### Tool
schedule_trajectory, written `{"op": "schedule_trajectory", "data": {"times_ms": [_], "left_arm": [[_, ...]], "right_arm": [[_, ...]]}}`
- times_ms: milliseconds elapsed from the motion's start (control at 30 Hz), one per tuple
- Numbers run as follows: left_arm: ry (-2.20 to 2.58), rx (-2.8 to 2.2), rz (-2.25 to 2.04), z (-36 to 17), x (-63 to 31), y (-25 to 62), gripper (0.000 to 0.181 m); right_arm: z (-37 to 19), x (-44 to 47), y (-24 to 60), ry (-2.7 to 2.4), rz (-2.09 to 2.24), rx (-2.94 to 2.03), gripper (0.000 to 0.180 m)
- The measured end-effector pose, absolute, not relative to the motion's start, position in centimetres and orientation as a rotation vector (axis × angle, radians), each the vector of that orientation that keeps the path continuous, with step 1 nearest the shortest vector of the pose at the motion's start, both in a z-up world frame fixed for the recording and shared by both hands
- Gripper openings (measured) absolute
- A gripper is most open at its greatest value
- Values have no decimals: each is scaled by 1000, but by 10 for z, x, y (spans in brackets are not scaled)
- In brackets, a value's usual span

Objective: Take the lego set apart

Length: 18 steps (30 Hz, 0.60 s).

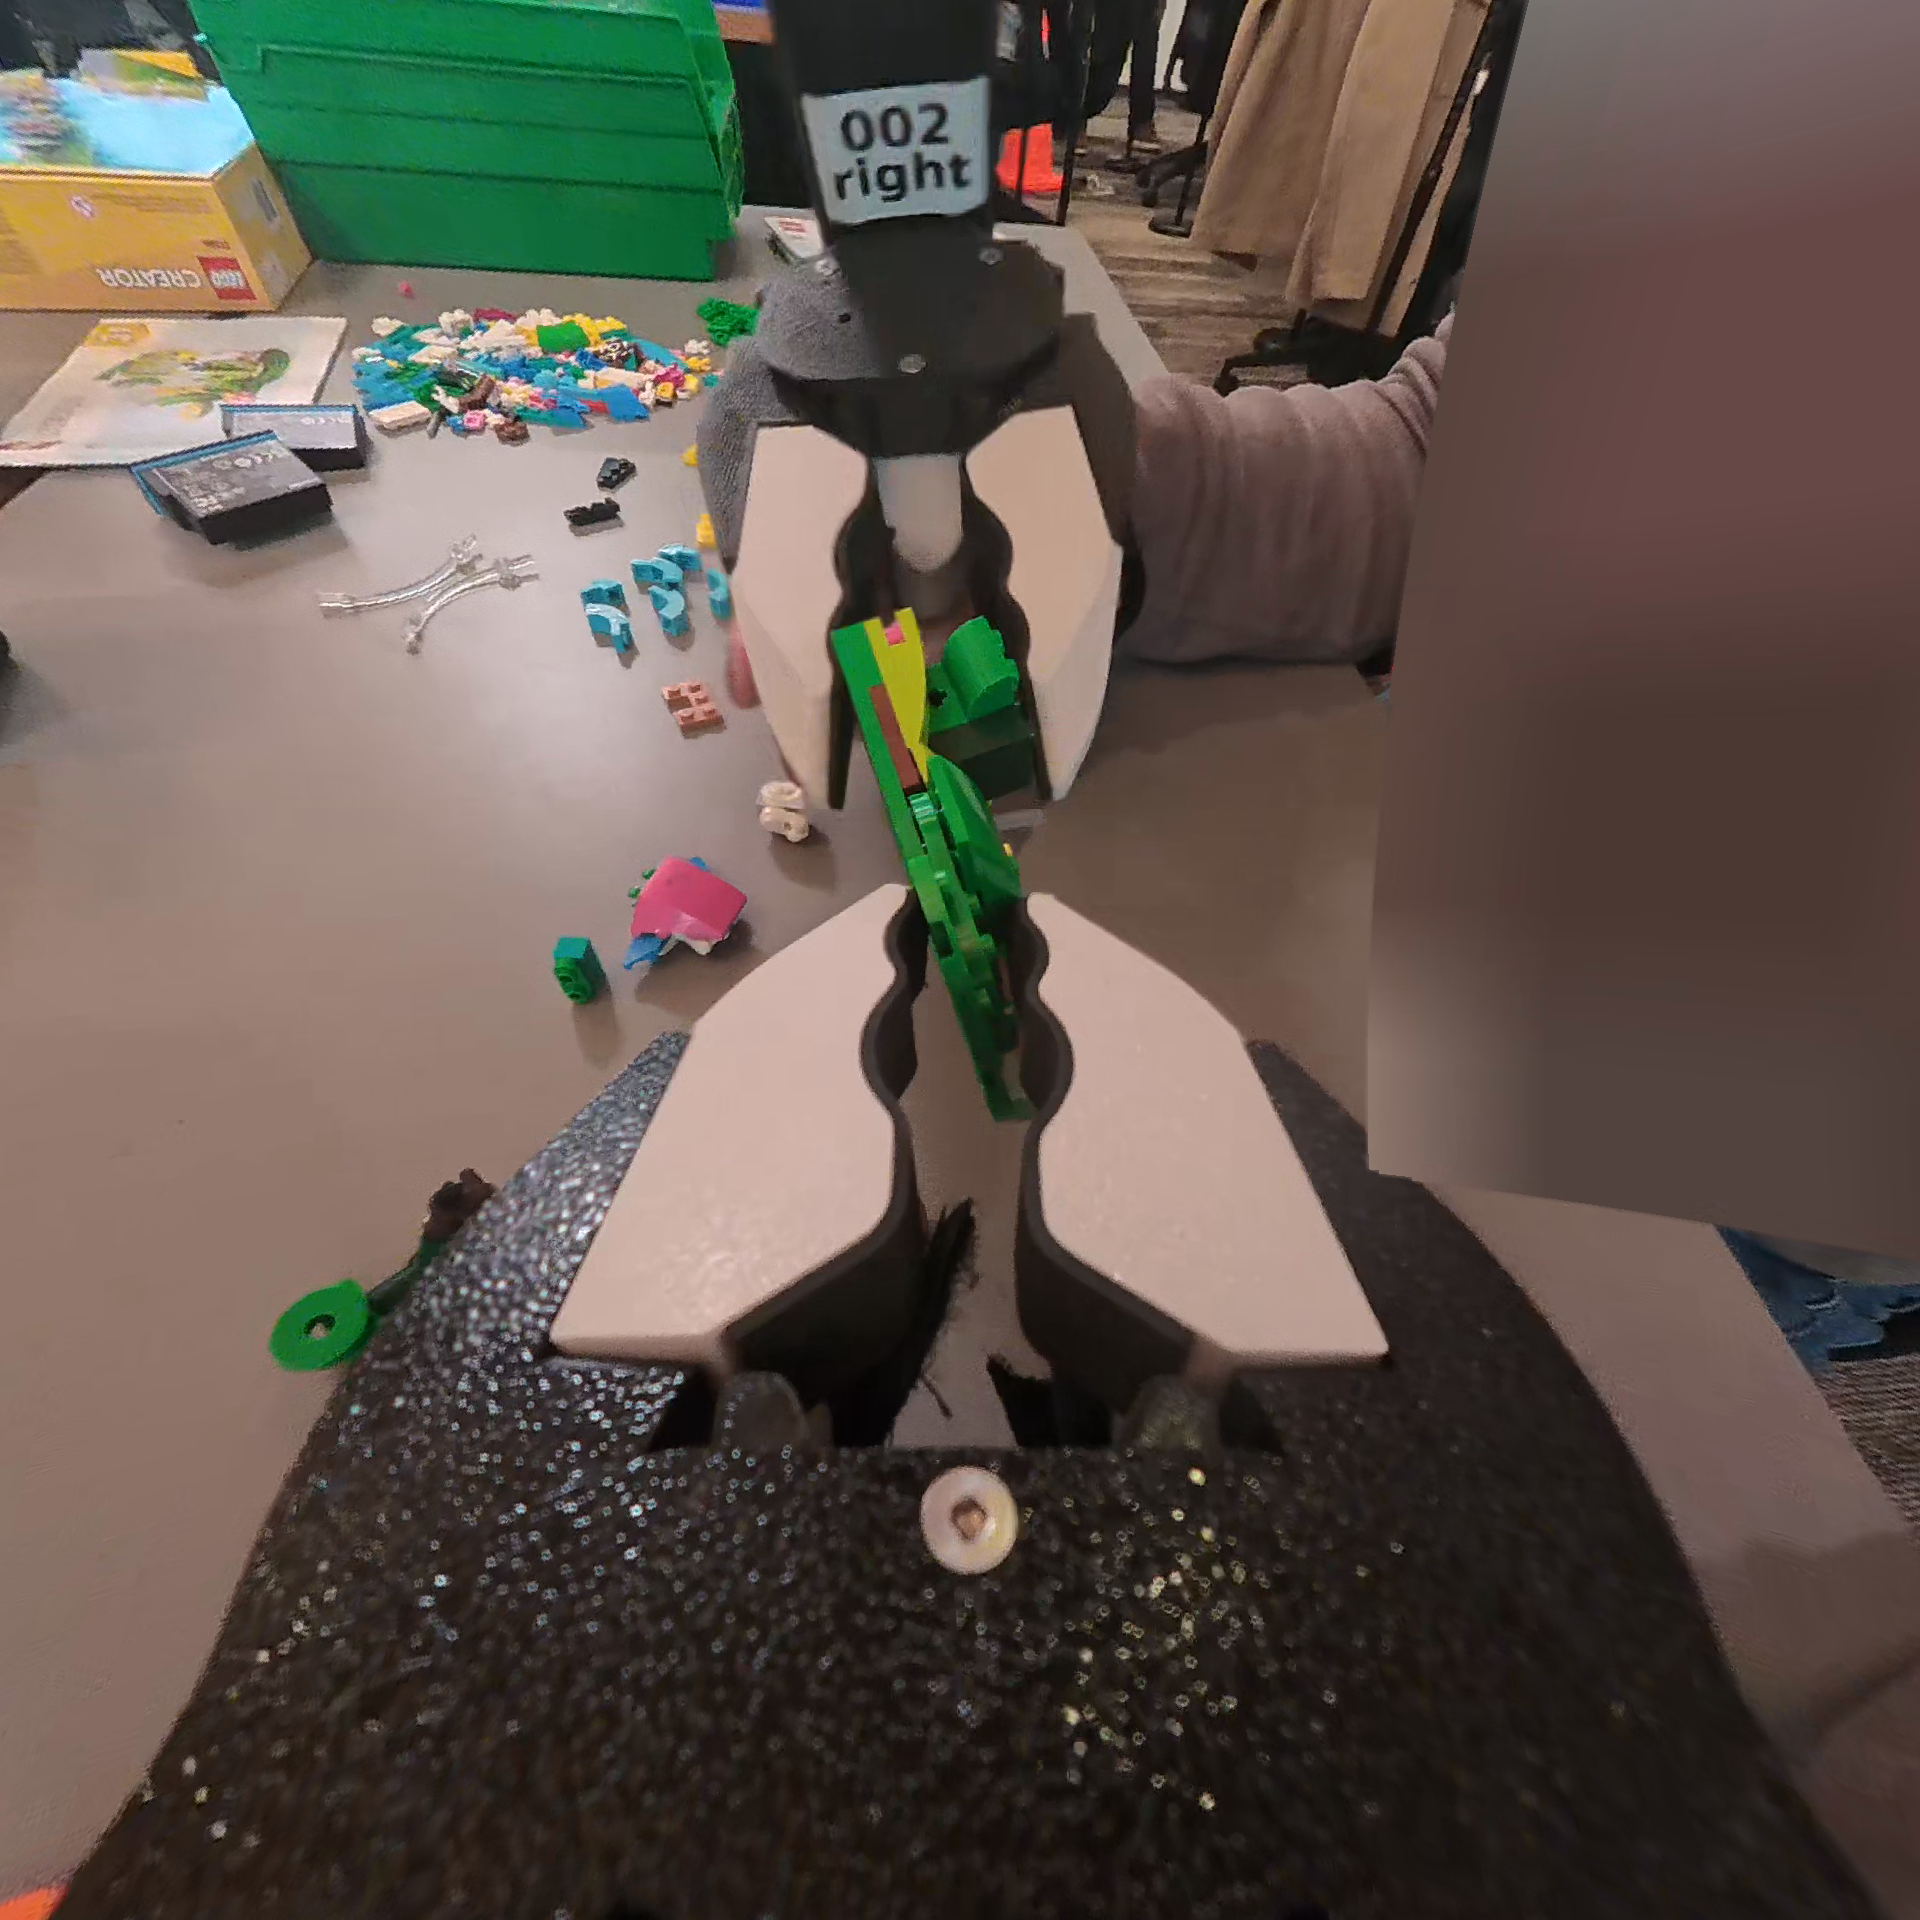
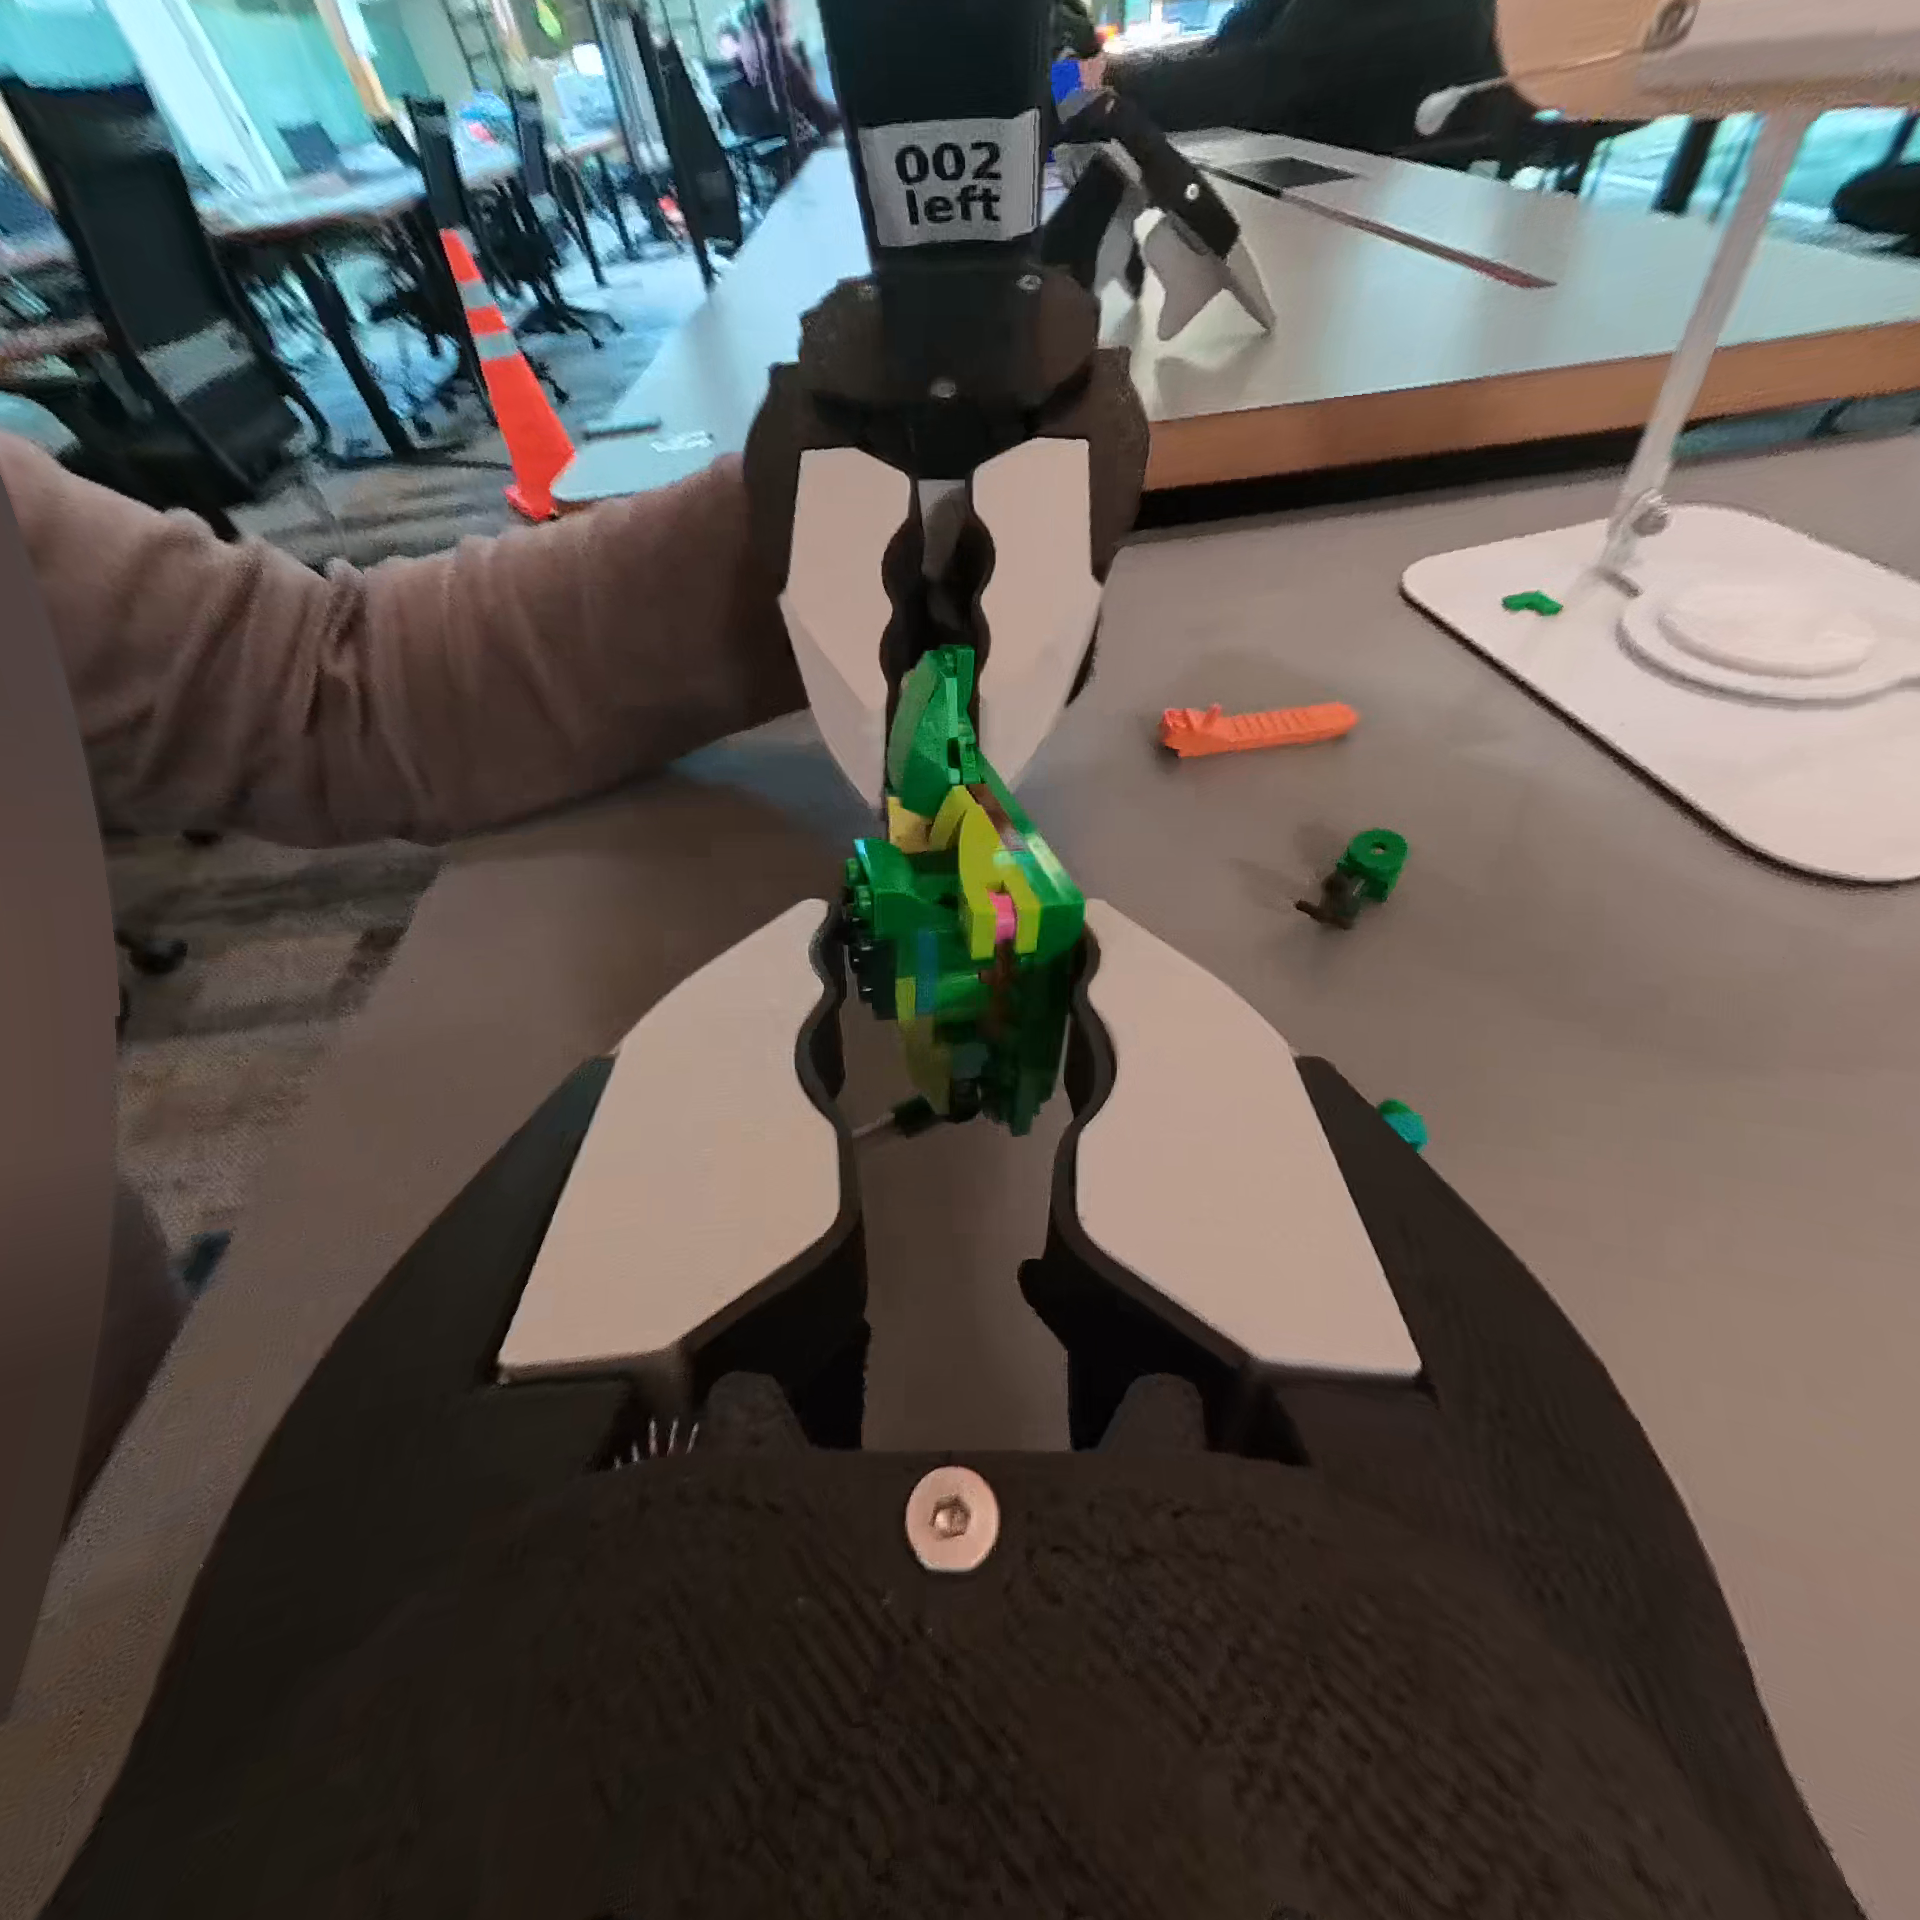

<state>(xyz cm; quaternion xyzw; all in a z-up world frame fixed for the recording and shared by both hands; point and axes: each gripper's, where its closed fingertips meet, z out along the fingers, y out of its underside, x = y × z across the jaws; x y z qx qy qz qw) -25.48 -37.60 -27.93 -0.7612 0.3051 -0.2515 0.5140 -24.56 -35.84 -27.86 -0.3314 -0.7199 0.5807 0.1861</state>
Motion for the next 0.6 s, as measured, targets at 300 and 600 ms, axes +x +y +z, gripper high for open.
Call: {"op": "schedule_trajectory", "data": {"times_ms": [300,600], "left_arm": [[758,-1723,281,-249,-281,-342,58],[982,-1682,886,-263,-290,-329,20]], "right_arm": [[-266,-267,-317,-1816,898,-688,35],[-266,-271,-323,-1782,526,-445,34]]}}
